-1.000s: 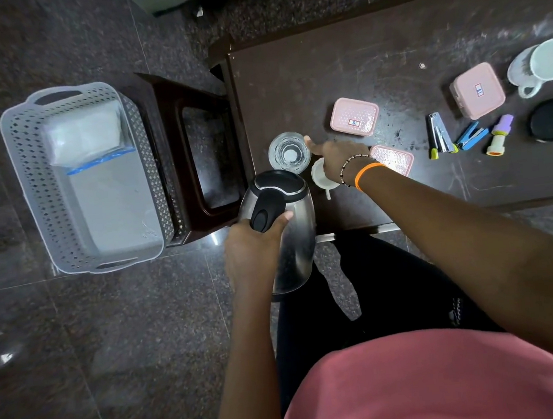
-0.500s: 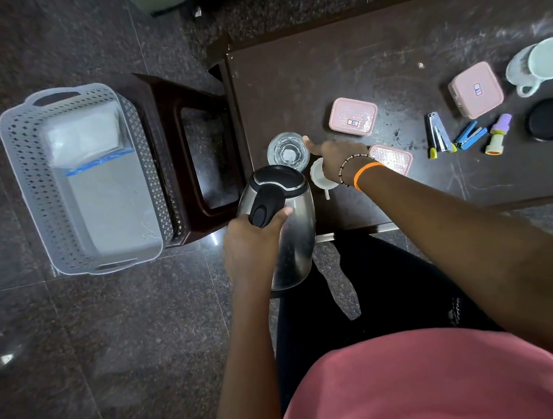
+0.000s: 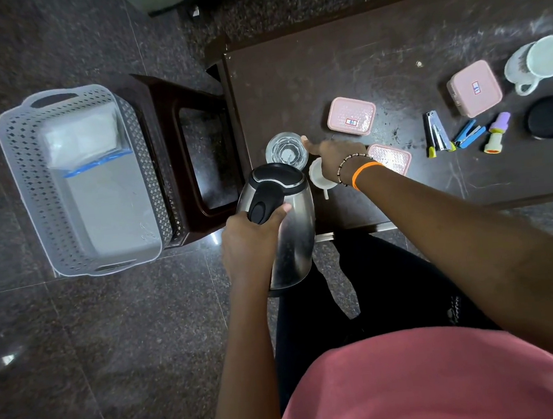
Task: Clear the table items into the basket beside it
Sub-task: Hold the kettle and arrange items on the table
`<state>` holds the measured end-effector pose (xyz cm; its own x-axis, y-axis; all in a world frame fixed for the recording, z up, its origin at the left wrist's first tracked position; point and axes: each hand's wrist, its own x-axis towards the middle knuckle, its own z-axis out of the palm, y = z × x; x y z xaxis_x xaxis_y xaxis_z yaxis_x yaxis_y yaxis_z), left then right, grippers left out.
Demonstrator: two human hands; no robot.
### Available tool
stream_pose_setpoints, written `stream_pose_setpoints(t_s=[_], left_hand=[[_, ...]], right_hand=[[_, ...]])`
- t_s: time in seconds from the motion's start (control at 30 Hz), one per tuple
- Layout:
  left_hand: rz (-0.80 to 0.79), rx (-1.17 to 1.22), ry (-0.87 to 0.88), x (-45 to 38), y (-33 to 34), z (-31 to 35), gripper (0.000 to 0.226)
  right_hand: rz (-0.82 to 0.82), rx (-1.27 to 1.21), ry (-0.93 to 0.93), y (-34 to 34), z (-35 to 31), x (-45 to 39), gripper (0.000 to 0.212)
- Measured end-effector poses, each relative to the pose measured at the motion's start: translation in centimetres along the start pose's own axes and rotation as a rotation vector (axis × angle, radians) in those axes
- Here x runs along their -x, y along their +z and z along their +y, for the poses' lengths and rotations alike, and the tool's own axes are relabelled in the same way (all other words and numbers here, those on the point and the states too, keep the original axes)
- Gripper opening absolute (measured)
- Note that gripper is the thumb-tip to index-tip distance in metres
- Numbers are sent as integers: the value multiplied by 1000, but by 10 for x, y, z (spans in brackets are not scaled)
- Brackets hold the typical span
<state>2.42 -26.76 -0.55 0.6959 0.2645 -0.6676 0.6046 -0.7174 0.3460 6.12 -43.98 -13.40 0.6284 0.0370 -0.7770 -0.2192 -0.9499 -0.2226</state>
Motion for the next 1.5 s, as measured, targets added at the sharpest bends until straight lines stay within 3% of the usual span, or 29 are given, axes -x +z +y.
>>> stream_pose_setpoints(t_s=[1.5], left_hand=[[-22, -6, -4, 0, 2, 6, 45]], right_hand=[[-4, -11, -11, -2, 0, 1, 73]])
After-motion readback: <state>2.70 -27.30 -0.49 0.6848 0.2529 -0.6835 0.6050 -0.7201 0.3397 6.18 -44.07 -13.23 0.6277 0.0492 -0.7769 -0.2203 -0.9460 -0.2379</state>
